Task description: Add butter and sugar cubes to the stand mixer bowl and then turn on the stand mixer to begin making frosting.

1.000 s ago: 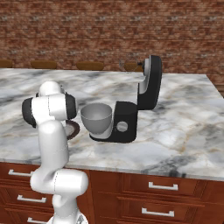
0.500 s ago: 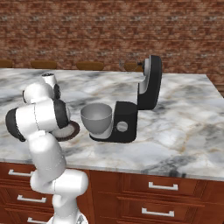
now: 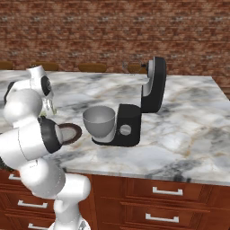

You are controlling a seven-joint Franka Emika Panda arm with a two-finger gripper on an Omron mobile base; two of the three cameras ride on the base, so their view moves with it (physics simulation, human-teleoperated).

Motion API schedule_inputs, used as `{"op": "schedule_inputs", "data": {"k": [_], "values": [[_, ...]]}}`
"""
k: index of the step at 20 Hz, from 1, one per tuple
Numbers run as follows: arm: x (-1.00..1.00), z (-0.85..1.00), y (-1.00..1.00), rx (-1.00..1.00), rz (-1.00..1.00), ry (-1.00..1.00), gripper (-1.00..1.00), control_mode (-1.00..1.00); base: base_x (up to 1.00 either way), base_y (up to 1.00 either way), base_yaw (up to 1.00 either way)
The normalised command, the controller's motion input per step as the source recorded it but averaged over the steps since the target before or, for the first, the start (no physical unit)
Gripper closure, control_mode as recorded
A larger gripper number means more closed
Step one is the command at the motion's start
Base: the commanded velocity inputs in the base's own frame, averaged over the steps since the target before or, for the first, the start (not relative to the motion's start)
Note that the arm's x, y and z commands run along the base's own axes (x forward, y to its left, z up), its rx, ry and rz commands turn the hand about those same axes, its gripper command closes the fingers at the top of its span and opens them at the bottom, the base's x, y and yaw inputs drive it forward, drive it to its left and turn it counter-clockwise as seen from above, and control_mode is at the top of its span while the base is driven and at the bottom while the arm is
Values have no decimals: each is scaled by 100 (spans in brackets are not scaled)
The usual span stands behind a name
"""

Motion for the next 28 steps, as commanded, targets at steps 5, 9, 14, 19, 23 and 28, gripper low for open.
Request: {"op": "schedule_inputs", "data": {"k": [5,9,14,19,23,28], "values": [[-29,39,-42,-15,-4,0,100,-100,0,0,0],[-8,37,-57,-14,-3,0,100,-100,0,0,0],[0,27,-65,-13,-1,3,100,-100,0,0,0],[0,8,-67,-15,0,1,100,-100,0,0,0],[0,0,-63,-11,0,0,100,-100,0,0,0],[4,0,-54,-6,0,-1,100,-100,0,0,0]]}}
